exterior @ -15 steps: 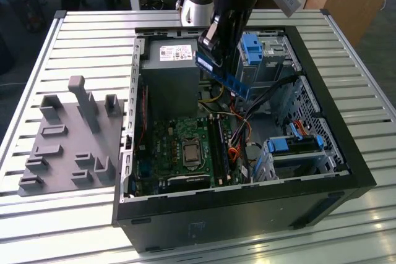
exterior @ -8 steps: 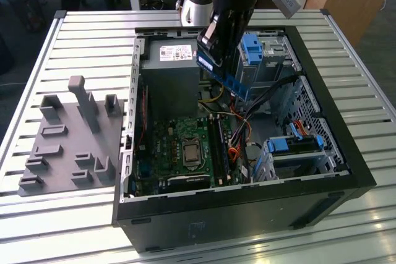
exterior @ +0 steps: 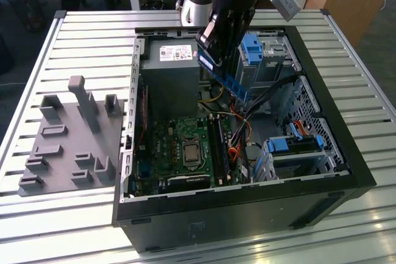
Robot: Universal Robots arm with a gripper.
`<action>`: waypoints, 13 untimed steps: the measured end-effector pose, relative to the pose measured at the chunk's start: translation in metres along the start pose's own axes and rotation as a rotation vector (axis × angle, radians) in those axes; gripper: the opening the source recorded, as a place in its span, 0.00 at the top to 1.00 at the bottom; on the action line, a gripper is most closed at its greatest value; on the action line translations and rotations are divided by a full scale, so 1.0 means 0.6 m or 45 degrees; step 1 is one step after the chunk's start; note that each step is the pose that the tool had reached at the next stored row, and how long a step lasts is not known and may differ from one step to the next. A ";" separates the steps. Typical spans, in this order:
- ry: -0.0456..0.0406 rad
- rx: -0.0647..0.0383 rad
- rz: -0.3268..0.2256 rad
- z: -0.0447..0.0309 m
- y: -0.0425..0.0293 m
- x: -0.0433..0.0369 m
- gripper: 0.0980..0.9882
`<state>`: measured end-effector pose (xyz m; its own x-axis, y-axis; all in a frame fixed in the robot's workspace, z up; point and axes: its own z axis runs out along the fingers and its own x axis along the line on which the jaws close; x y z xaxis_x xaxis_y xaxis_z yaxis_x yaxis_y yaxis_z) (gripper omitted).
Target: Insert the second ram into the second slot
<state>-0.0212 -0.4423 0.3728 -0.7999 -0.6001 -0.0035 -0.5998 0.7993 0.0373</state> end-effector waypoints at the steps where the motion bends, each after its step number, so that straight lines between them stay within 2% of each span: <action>1: 0.000 0.000 0.010 0.000 0.000 0.000 0.96; 13: -0.006 0.003 0.189 0.001 0.000 0.000 0.96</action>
<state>-0.0212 -0.4423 0.3723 -0.8798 -0.4753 -0.0025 -0.4750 0.8793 0.0355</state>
